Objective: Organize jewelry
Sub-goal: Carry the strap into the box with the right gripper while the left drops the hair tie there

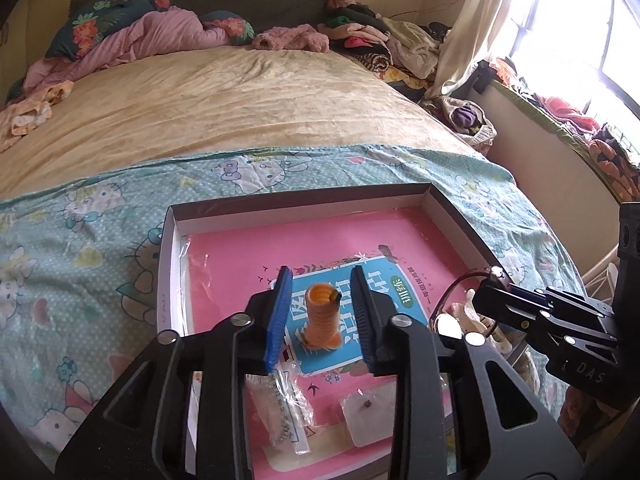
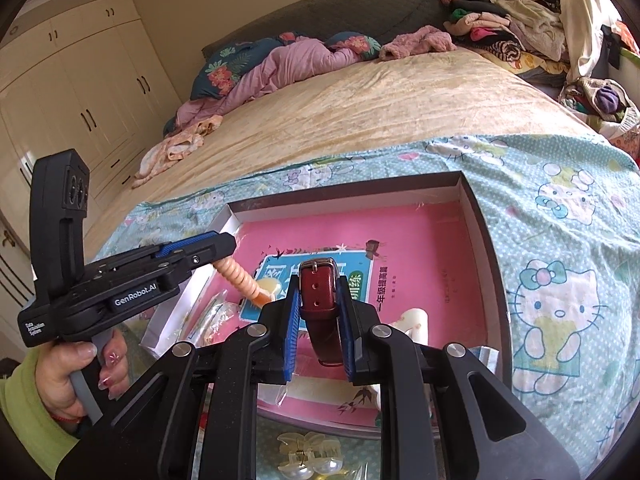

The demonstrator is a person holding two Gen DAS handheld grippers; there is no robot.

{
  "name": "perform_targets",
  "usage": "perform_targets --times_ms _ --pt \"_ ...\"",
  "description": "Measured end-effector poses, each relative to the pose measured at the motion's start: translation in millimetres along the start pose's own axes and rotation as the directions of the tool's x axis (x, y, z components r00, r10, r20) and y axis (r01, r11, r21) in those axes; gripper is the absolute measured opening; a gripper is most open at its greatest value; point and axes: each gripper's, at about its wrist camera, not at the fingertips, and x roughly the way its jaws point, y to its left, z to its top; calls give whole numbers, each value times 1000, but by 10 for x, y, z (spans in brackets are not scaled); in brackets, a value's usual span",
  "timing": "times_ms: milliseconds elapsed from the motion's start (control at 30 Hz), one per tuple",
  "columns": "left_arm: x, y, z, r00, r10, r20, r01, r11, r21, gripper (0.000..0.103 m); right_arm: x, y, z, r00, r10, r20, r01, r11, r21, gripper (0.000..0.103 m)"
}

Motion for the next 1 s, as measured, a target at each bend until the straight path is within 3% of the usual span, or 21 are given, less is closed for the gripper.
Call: perform_targets --times_ms 167,300,367,433,533,633,733,800,1000 --pt "-22 5 13 1000 4 3 -4 1000 1 31 -72 -23 -7 1000 1 14 -2 1000 12 18" --pt "-53 -6 10 1000 6 6 -6 1000 2 37 -205 -46 -24 999 2 37 -3 1000 28 37" --pt "-76 -9 7 1000 7 8 -7 1000 1 45 -285 -51 -37 999 -2 47 0 999 34 40" --pt "-118 -14 3 1000 10 16 -10 1000 -1 55 -379 -72 -60 998 -8 65 5 999 51 60" --pt "-213 -23 -9 999 13 35 -13 1000 -2 64 -551 -103 -100 995 -9 103 2 997 72 73" --pt "-323 -27 -20 998 23 52 -22 1000 -5 82 -705 -115 -131 991 -21 129 12 997 75 76" --pt "-445 -27 -25 997 18 70 -17 1000 -18 92 -841 -127 -155 989 -20 150 8 997 82 79" --pt "-527 -38 -25 996 19 84 -18 1000 -22 93 -927 -143 -165 986 -28 165 13 996 89 85" --pt "-732 -41 -48 994 16 108 -13 999 -33 93 -1153 -140 -201 980 -31 197 13 995 95 86"
